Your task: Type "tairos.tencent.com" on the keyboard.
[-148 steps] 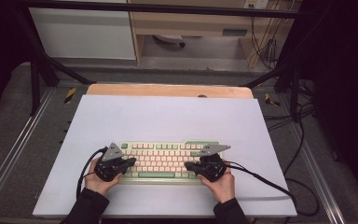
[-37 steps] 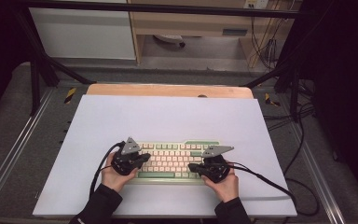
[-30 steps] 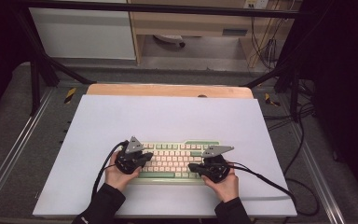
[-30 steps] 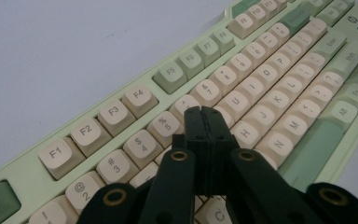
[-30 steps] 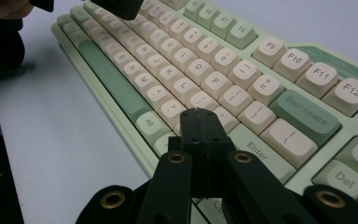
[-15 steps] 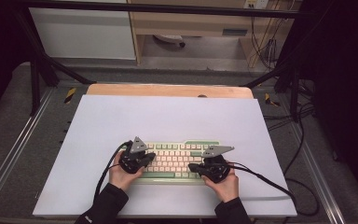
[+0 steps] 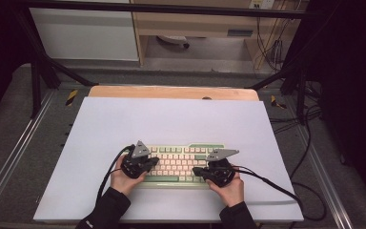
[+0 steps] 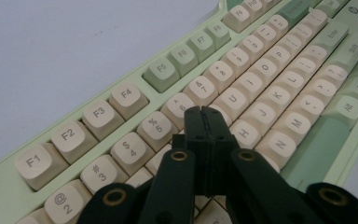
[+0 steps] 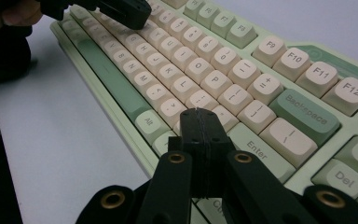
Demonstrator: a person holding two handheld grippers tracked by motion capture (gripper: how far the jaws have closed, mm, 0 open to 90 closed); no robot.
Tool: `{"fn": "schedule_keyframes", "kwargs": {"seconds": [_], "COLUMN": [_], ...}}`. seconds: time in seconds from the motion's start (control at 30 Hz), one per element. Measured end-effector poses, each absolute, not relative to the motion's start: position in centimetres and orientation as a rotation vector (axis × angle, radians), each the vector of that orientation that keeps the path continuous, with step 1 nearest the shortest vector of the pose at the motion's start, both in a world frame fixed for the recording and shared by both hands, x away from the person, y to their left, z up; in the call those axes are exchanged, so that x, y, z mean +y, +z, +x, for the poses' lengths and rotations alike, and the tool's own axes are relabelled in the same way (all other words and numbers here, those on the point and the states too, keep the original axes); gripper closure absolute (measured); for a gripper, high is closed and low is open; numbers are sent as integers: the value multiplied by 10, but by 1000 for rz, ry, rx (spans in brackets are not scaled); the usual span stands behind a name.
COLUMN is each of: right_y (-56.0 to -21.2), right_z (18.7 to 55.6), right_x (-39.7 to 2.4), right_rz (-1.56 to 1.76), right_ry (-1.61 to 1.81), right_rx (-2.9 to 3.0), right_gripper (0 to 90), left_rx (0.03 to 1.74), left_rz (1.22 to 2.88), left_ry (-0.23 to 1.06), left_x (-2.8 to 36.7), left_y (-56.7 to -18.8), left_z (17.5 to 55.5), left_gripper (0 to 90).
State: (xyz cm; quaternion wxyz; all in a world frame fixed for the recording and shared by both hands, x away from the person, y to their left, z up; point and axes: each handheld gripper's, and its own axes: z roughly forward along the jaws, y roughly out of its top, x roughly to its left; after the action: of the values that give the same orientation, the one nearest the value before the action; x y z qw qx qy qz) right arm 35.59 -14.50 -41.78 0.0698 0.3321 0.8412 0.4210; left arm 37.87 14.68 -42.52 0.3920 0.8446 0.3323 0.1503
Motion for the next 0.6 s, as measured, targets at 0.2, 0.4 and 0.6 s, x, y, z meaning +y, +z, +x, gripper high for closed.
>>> {"fn": "schedule_keyframes", "kwargs": {"seconds": [0.2,0.4,0.6], "right_y": [-418,-417,-416], "right_z": [355,355,354], "right_x": [-145,-146,-146], "right_rz": [994,994,993], "right_ry": [1264,1270,1270], "right_rx": [2535,2529,2528], "right_gripper": [900,900,900], "left_rx": [839,840,862], "left_rz": [2139,2129,2127], "left_ry": [378,375,375], "left_x": [154,163,171], "left_y": [-421,-415,-416], "left_z": [373,369,370], "left_gripper": [899,899,899]}}
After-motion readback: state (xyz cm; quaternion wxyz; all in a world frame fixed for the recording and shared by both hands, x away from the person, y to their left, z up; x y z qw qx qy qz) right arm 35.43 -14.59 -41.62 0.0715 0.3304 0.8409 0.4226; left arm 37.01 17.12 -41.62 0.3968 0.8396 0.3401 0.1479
